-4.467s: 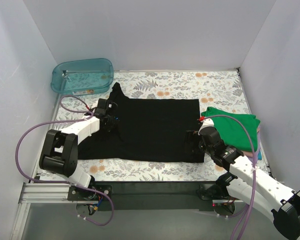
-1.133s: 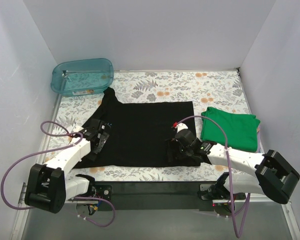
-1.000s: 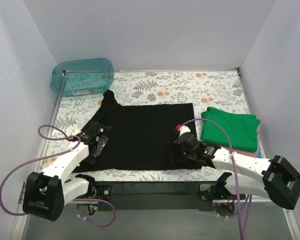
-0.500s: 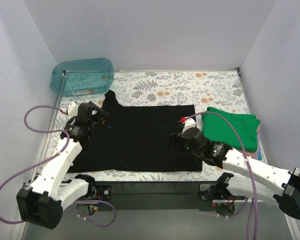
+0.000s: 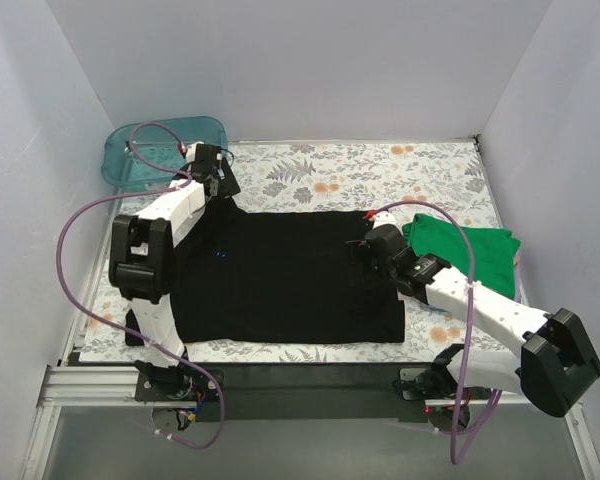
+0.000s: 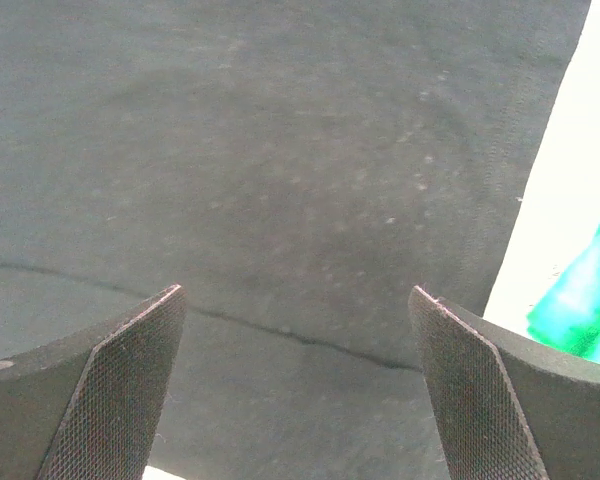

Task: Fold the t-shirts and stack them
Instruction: Fold the tshirt

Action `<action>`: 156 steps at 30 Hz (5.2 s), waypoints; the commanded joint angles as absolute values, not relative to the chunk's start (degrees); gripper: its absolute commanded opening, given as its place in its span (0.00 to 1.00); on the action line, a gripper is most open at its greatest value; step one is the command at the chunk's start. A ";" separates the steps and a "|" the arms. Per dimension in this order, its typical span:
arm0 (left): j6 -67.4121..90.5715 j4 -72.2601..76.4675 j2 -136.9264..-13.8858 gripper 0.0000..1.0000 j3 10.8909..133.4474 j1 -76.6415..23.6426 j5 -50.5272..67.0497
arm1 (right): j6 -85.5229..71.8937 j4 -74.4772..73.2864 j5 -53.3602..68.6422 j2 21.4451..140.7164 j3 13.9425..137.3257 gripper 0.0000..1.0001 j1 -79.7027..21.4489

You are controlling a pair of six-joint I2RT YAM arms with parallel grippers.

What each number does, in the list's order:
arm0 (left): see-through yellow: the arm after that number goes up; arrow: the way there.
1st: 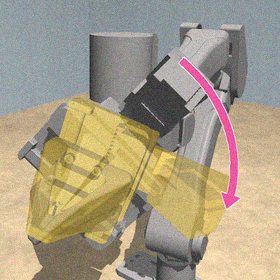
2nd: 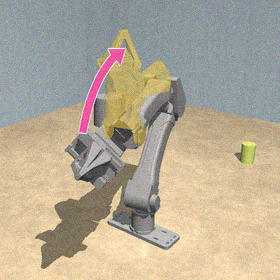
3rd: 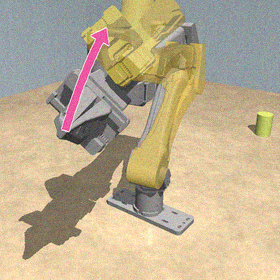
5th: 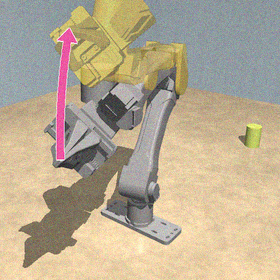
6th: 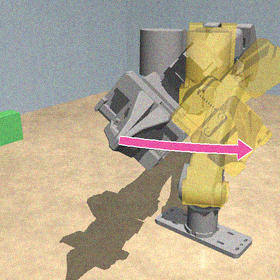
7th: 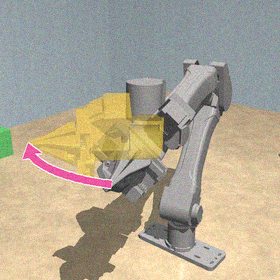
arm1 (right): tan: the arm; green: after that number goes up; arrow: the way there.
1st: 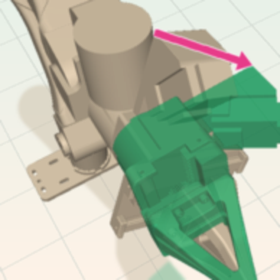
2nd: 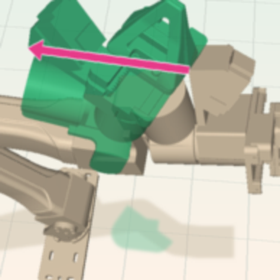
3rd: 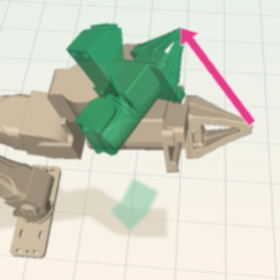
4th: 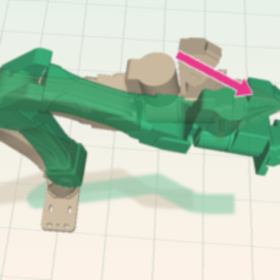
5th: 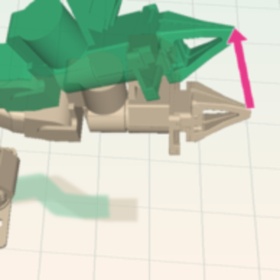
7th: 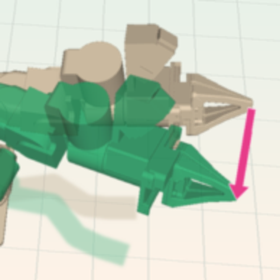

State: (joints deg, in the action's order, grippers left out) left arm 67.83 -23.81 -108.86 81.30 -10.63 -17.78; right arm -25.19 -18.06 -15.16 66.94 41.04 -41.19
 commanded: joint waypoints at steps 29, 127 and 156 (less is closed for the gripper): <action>21.64 -11.77 -108.73 0.00 83.58 -10.02 5.08 | -16.97 -15.55 -11.77 85.24 58.26 0.98 -27.95; 91.92 -61.50 -41.40 0.00 50.27 -9.93 -15.55 | -19.69 -16.26 -3.52 58.00 32.87 0.01 -24.52; 90.18 -79.02 -31.02 0.79 54.75 -10.02 -8.52 | -19.43 -18.37 6.67 40.79 25.39 0.70 -24.52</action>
State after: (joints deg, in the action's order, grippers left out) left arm 91.39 -77.14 -29.56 50.76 -9.98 -8.34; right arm -20.43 -18.74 2.28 44.18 23.55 -24.40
